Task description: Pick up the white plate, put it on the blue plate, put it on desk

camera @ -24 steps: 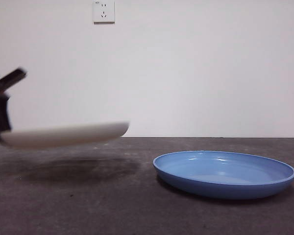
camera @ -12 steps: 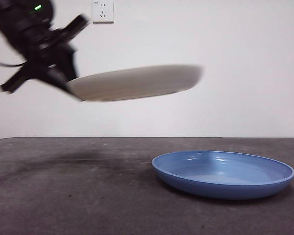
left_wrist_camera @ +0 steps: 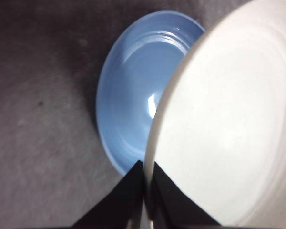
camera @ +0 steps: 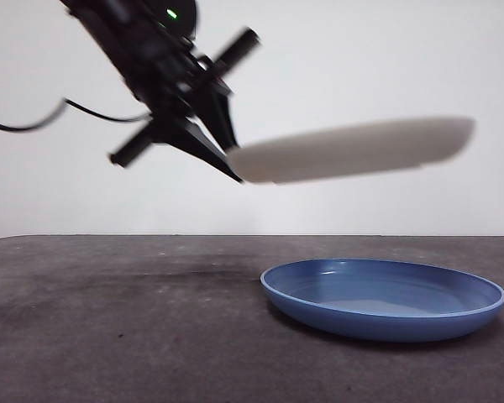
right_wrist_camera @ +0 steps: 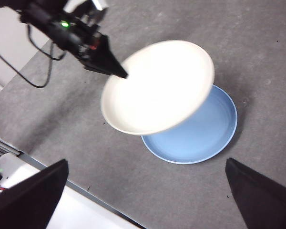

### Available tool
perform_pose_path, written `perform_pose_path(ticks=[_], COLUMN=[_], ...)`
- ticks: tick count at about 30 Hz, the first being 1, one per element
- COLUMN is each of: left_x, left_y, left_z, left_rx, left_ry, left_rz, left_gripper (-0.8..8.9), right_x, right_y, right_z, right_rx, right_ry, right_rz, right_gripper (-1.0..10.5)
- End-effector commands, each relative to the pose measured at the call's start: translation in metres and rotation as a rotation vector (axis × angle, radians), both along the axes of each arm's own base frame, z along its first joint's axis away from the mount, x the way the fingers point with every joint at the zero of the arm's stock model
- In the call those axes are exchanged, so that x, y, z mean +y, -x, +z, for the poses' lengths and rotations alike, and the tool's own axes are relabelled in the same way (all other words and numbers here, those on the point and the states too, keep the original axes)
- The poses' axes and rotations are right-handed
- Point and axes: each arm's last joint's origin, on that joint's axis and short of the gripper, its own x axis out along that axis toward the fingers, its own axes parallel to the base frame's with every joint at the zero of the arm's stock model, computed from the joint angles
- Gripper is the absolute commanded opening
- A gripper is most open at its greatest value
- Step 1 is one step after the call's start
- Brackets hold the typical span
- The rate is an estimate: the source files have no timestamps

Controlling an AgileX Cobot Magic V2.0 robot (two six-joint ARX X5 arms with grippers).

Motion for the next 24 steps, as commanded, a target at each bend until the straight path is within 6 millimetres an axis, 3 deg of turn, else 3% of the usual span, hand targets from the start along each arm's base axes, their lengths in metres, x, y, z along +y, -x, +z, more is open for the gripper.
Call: perform_pose_path(ticks=[1, 7, 15, 24], left_x=[-0.018, -0.038, -0.049, -0.052], left_y=[-0.011, -0.021, -0.025, -0.025], left_z=[-0.005, -0.028, -0.058, -0.063], left_rx=[-0.006, 0.024, 0.076, 0.054], left_ry=[-0.018, -0.059, -0.113, -0.138], left_rz=[0.006, -0.011, -0.024, -0.023], left_gripper=[0.15, 0.15, 0.15, 0.15], right_x=[-0.001, -0.001, -0.001, -0.001], right_y=[0.002, 0.003, 0.003, 0.003], right_z=[0.005, 0.004, 0.004, 0.004], right_rx=[-0.011, -0.006, 0.001, 0.002], right_ry=[-0.013, -0.011, -0.008, -0.009], right_rz=[0.000, -0.001, 0.000, 0.000], right_gripper=[5.5, 5.5, 5.5, 5.5])
